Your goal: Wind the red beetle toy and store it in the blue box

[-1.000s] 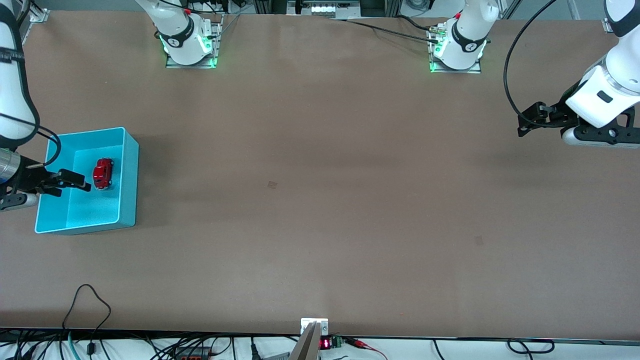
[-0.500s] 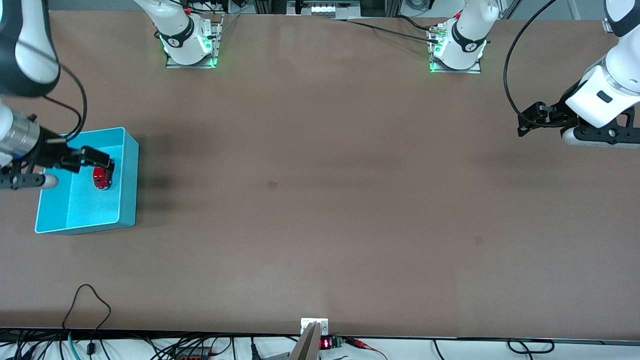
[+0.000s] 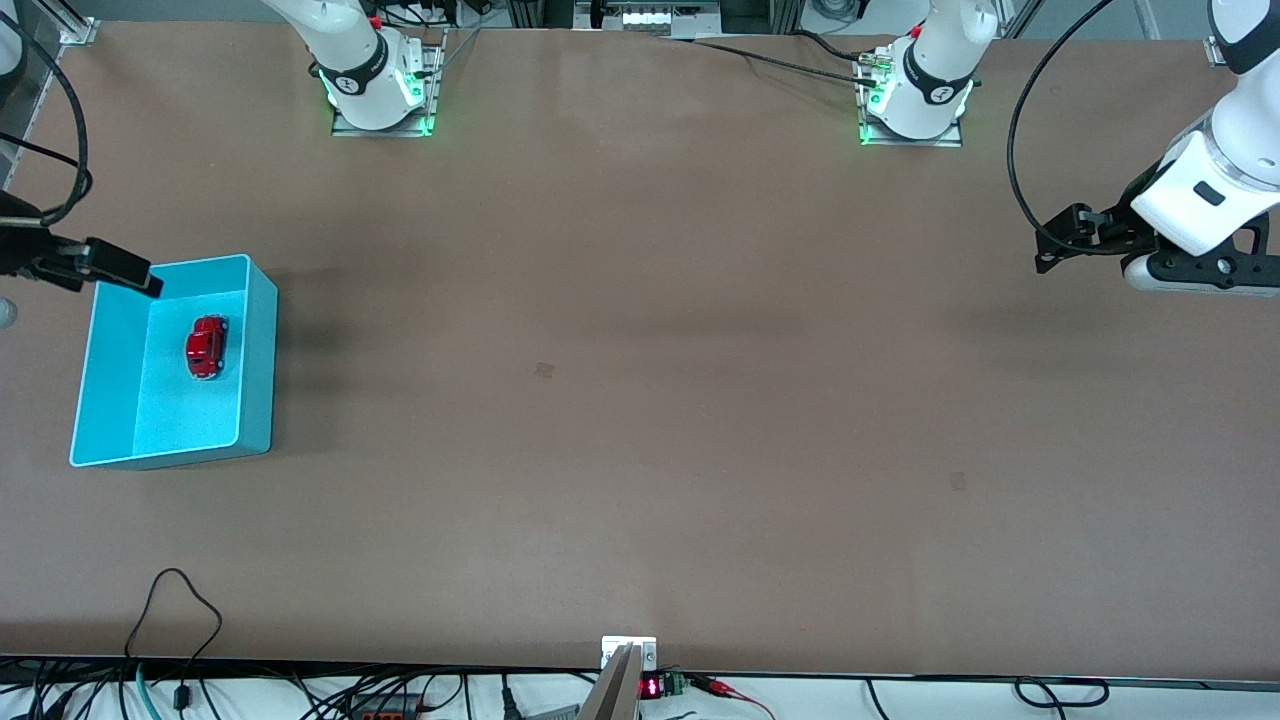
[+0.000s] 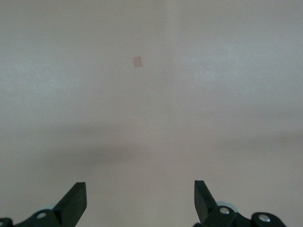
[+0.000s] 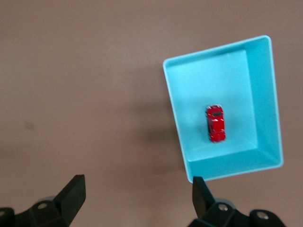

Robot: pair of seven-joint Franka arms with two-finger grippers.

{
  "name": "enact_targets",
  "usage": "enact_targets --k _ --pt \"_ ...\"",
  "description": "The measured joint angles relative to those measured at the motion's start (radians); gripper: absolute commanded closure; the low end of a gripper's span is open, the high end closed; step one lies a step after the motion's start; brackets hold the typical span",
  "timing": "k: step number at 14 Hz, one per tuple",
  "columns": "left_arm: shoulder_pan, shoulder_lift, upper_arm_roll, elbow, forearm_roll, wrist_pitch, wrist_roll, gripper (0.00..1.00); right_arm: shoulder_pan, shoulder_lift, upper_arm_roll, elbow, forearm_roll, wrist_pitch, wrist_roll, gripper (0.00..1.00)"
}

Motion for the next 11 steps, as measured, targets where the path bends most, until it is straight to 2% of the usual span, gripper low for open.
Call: enact_targets --k 5,8,11 --pt "0.0 0.0 0.0 0.0 0.0 0.0 0.0 0.0 0.012 -0.015 0.0 -0.043 -0.03 0.044 -0.001 0.0" --pt "0.0 0.0 0.0 0.0 0.0 0.0 0.0 0.0 0.012 -0.066 0.0 -0.126 -0.03 0.101 -0.001 0.0" --pt "0.0 0.0 0.0 0.0 0.0 0.0 0.0 0.0 0.019 -0.113 0.0 -0.159 -0.032 0.103 -0.001 0.0"
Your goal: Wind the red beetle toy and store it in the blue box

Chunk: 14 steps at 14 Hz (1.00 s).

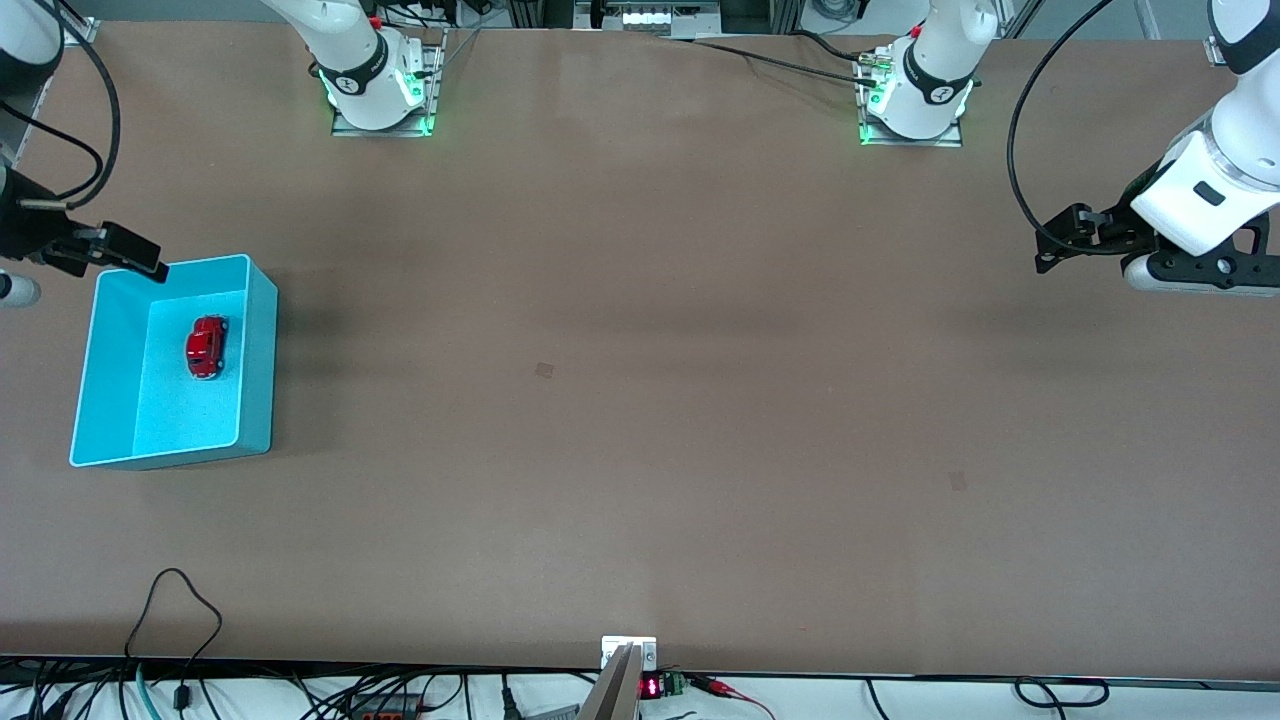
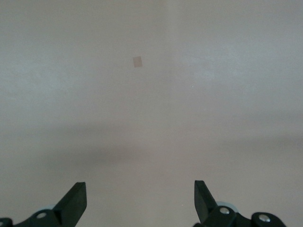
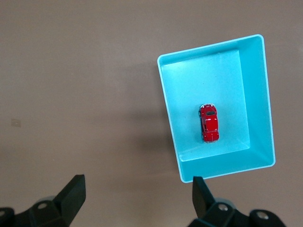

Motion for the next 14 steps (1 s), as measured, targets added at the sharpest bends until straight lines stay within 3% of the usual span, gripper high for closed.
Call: enact_targets --k 14 --pt "0.0 0.0 0.0 0.0 0.0 -0.003 0.0 0.0 0.004 -0.026 0.0 -0.005 0.0 -0.035 -0.003 0.0"
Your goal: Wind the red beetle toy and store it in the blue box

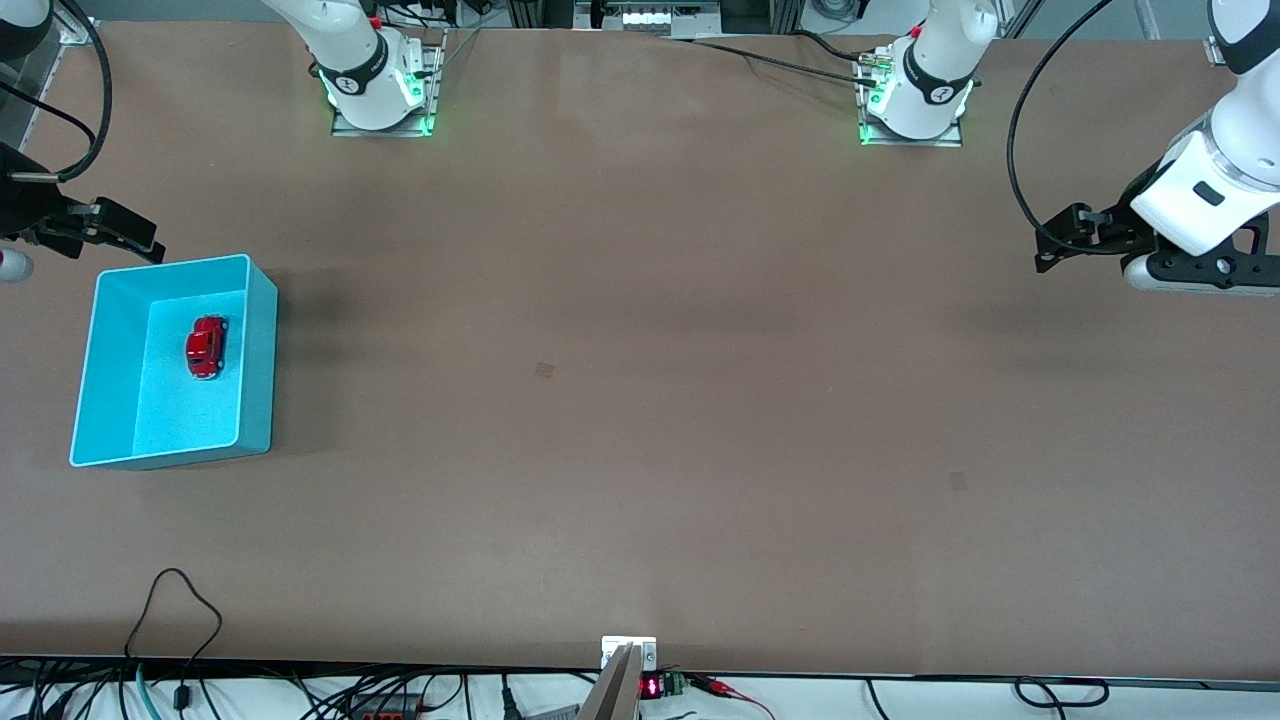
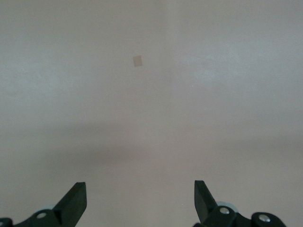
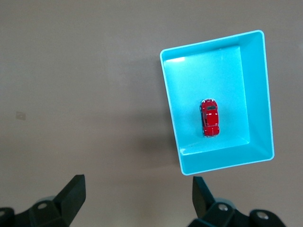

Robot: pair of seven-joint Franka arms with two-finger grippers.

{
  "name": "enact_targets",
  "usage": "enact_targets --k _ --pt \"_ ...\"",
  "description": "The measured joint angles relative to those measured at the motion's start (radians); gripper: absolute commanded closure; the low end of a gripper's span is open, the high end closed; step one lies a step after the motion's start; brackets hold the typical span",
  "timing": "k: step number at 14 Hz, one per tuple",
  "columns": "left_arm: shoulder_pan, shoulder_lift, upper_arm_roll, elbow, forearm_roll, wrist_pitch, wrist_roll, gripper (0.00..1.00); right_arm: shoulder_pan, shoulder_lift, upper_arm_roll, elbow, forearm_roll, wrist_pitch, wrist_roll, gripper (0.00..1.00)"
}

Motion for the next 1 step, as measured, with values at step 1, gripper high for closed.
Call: enact_targets --k 1 --pt "0.0 0.0 0.0 0.0 0.0 0.0 0.0 0.0 0.0 -0.001 0.0 0.0 0.0 -0.003 0.0 0.0"
